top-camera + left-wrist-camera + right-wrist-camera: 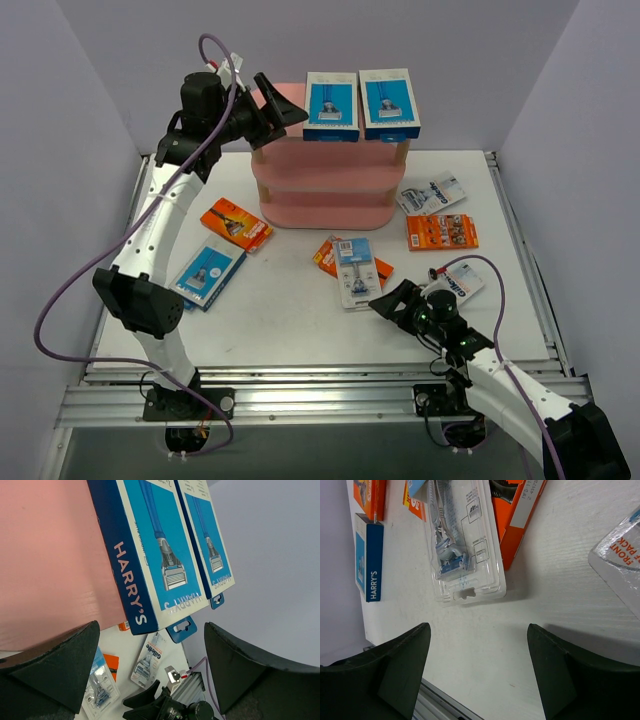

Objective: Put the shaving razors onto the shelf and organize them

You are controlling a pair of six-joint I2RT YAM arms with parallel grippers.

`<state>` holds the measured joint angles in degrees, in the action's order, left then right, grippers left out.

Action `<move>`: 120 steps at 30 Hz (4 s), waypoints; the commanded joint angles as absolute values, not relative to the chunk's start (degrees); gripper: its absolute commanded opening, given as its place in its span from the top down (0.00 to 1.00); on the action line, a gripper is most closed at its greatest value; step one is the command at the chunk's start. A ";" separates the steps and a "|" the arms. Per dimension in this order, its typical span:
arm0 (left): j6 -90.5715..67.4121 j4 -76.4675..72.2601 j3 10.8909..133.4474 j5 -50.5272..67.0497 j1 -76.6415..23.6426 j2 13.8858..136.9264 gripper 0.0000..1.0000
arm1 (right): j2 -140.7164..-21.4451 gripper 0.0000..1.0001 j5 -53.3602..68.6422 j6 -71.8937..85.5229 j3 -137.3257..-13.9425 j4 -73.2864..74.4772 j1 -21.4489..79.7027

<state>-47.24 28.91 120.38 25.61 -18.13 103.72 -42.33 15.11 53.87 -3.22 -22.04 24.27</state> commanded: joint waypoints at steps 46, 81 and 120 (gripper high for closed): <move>-49.66 23.55 125.25 28.65 -22.76 108.28 0.06 | -43.95 0.26 15.82 53.00 -2.29 -24.52 23.38; -30.86 35.24 75.16 25.95 3.43 63.47 0.08 | -37.97 0.28 11.69 43.86 -15.82 -1.93 23.55; -45.97 23.38 47.55 14.78 24.61 74.18 0.10 | -35.34 0.25 12.57 46.76 -12.22 -8.35 35.51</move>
